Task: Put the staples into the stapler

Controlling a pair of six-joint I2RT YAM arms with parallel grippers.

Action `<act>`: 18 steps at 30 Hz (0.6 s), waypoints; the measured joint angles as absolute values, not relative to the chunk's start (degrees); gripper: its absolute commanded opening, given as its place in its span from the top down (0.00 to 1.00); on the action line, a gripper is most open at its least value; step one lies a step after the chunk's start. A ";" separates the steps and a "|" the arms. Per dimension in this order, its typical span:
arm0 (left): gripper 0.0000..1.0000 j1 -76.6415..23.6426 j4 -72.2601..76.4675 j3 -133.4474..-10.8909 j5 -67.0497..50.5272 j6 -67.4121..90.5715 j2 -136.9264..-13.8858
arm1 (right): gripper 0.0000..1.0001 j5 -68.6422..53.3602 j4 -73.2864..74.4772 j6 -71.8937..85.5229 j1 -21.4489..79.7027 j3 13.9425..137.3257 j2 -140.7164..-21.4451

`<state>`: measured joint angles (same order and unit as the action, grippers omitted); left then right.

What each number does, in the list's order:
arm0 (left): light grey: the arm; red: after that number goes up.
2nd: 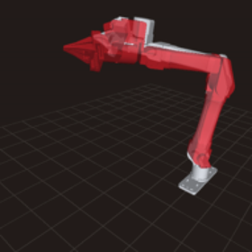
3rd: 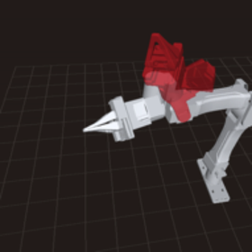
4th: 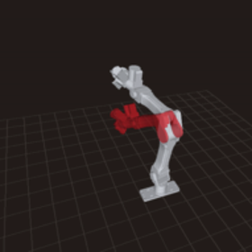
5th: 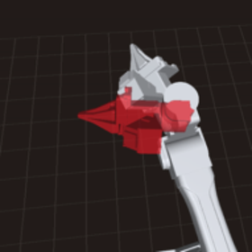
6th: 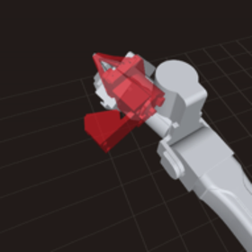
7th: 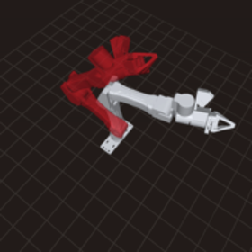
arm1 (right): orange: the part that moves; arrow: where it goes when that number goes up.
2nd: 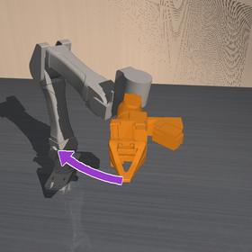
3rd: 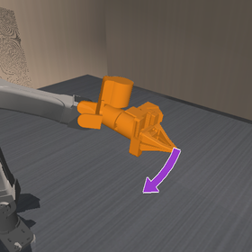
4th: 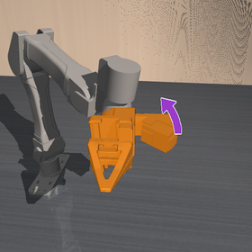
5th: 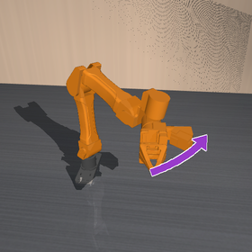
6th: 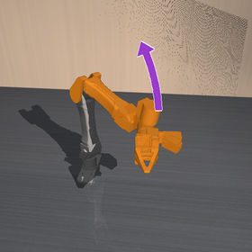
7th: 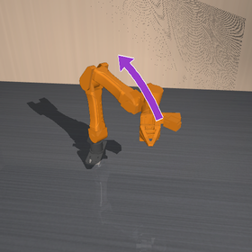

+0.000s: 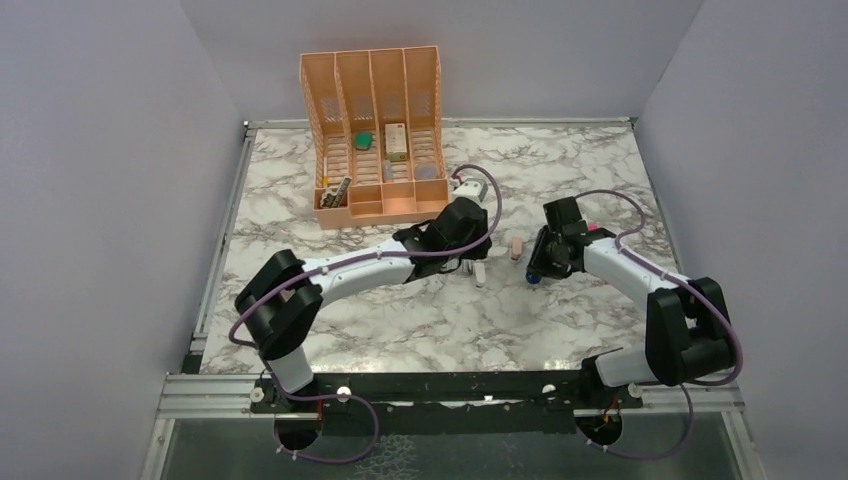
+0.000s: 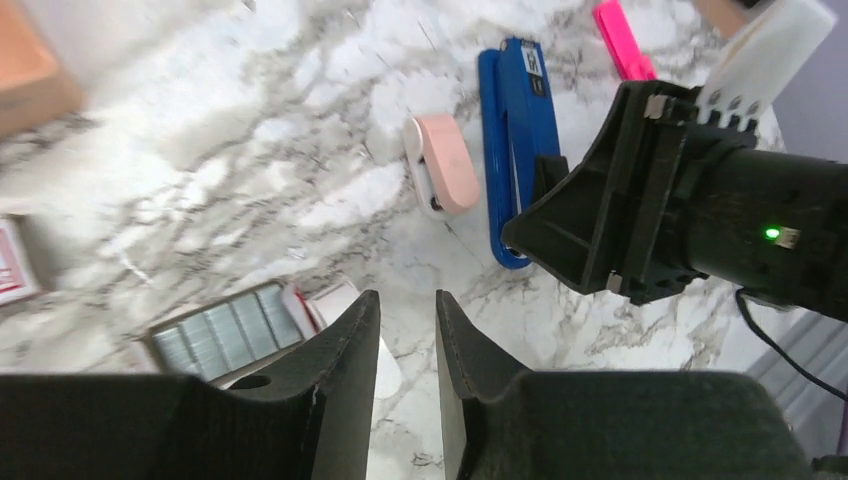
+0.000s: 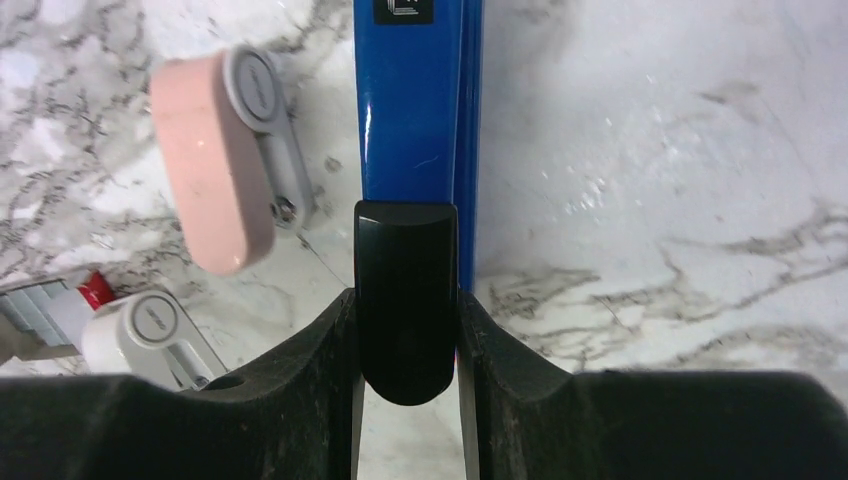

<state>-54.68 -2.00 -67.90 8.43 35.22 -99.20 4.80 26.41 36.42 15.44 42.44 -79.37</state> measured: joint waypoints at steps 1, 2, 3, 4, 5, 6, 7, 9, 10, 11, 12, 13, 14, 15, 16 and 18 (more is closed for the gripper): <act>0.67 -54.48 -2.28 -67.51 10.02 34.72 -97.51 | 0.59 4.60 26.00 35.86 15.44 43.29 -80.42; 0.65 -54.37 -2.55 -67.20 11.16 34.41 -96.18 | 0.54 4.56 25.61 35.53 15.44 44.01 -81.28; 0.62 -54.28 -2.70 -66.87 12.19 34.15 -94.94 | 0.49 4.56 25.30 35.31 15.44 44.60 -81.91; 0.60 -54.15 -2.79 -66.57 13.02 33.78 -93.86 | 0.42 4.56 24.95 35.11 15.44 45.15 -82.41; 0.58 -54.08 -2.87 -66.28 13.63 33.45 -92.90 | 0.37 4.36 24.64 34.89 15.44 45.58 -82.61; 0.57 -54.02 -2.96 -65.98 14.20 33.06 -92.05 | 0.33 4.38 24.69 34.59 15.44 45.93 -82.61; 0.55 -53.95 -3.07 -65.58 14.85 32.40 -91.13 | 0.30 4.45 24.77 34.48 15.44 46.13 -82.46; 0.53 -53.95 -3.46 -64.95 15.73 31.59 -90.08 | 0.25 4.71 25.43 34.02 15.44 46.65 -81.69; 0.52 -53.95 -3.88 -64.58 16.19 31.27 -89.65 | 0.22 4.86 25.67 33.85 15.46 46.87 -80.93; 0.51 -53.95 -4.38 -64.18 16.56 30.79 -89.25 | 0.20 5.02 26.17 33.52 15.46 47.22 -79.70; 0.49 -53.95 -4.93 -63.81 17.02 30.52 -88.86 | 0.19 5.15 26.63 33.36 15.46 47.55 -78.61; 0.48 -53.95 -5.65 -63.48 17.32 30.04 -88.44 | 0.18 5.30 26.94 33.15 15.46 47.94 -77.12; 0.45 -53.95 -6.46 -62.96 17.72 29.58 -87.70 | 0.17 5.48 27.38 33.01 15.46 48.47 -75.61; 0.43 -53.95 -7.11 -62.63 18.00 29.26 -87.09 | 0.17 5.67 27.83 32.86 15.46 49.04 -74.06; 0.38 -53.95 -7.75 -62.35 18.28 28.82 -86.21 | 0.16 5.85 28.42 32.82 15.46 49.67 -72.51; 0.22 -53.95 -9.17 -61.76 18.72 28.03 -84.05 | 0.11 6.26 29.85 32.49 15.46 50.83 -69.47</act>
